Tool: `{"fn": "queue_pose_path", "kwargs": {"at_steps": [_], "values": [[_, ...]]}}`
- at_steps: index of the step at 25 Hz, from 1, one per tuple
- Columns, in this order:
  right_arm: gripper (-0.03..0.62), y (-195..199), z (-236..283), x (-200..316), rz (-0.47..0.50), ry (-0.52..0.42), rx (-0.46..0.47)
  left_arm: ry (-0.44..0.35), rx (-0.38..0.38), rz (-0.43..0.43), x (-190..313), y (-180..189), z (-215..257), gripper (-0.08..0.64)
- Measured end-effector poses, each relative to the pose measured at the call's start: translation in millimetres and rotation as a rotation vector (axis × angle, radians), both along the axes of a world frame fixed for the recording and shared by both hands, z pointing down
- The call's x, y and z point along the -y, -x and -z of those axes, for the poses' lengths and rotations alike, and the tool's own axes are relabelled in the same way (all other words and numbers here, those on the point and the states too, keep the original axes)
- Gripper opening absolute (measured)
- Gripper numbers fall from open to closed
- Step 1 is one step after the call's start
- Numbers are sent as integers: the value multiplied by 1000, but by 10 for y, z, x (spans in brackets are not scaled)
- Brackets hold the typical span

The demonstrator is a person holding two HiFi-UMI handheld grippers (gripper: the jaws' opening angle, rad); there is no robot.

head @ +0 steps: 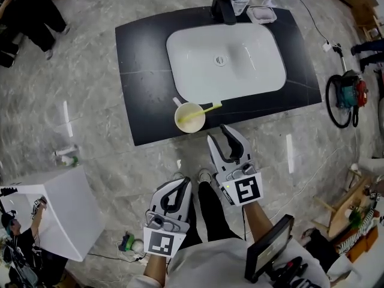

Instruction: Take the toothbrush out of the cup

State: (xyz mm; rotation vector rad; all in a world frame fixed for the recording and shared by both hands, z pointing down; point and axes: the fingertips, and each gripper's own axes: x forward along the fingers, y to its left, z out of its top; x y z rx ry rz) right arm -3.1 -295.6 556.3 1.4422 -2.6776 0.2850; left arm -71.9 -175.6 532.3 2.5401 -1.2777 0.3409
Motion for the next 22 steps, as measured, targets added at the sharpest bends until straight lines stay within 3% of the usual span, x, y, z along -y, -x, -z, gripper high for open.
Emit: {"fn": "queue_pose_path", "kwargs": {"at_steps": [22], "values": [[126, 207, -160, 495, 28, -20, 25, 37, 27, 8, -14, 75, -137, 3]]}}
